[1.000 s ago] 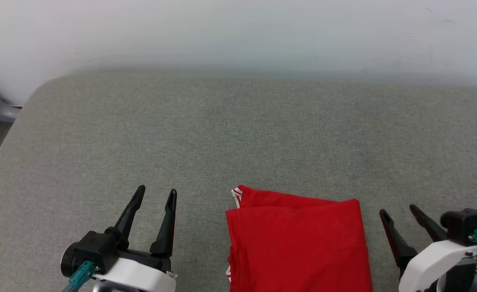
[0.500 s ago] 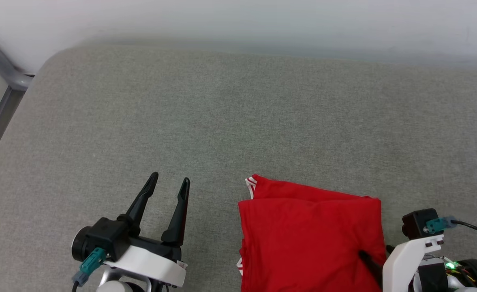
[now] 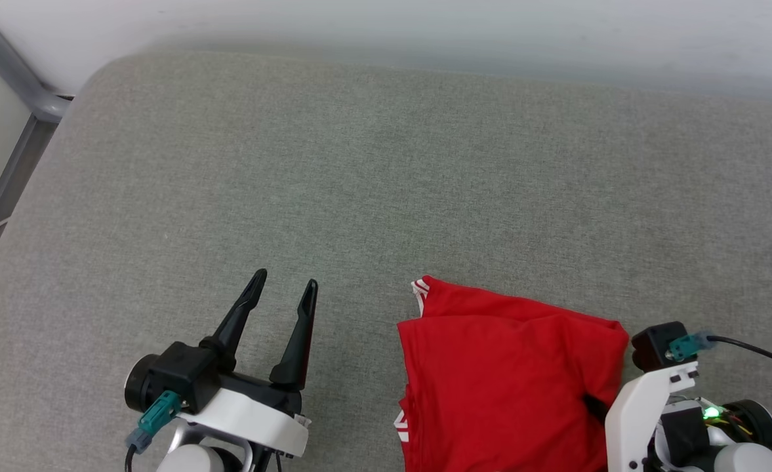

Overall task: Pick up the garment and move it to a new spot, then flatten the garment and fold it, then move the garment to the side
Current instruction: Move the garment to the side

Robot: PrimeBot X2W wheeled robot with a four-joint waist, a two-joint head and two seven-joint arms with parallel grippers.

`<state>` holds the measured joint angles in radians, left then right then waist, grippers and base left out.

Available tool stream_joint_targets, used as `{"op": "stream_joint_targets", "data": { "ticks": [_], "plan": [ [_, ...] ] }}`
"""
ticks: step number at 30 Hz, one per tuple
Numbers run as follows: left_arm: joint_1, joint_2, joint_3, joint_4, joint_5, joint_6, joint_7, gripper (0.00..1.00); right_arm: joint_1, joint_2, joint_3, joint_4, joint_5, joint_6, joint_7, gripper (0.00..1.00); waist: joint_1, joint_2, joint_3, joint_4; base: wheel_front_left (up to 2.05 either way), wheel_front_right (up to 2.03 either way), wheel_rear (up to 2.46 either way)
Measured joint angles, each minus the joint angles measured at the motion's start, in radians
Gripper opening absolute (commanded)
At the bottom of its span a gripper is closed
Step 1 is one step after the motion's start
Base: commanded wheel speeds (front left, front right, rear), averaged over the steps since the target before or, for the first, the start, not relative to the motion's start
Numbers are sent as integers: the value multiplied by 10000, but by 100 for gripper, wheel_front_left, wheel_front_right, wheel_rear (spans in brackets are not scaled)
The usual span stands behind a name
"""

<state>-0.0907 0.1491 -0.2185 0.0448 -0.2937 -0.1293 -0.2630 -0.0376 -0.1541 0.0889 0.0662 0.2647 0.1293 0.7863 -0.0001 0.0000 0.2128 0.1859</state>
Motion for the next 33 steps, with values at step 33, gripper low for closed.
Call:
{"op": "stream_joint_targets", "data": {
  "ticks": [33],
  "plan": [
    [-859, 895, -978, -915, 487, 0, 0, 100, -3865, -6077, 2679, -176, -541, 21, -1850, 0, 2, 0, 1007, -4087, 0, 0, 0]
  ]
}}
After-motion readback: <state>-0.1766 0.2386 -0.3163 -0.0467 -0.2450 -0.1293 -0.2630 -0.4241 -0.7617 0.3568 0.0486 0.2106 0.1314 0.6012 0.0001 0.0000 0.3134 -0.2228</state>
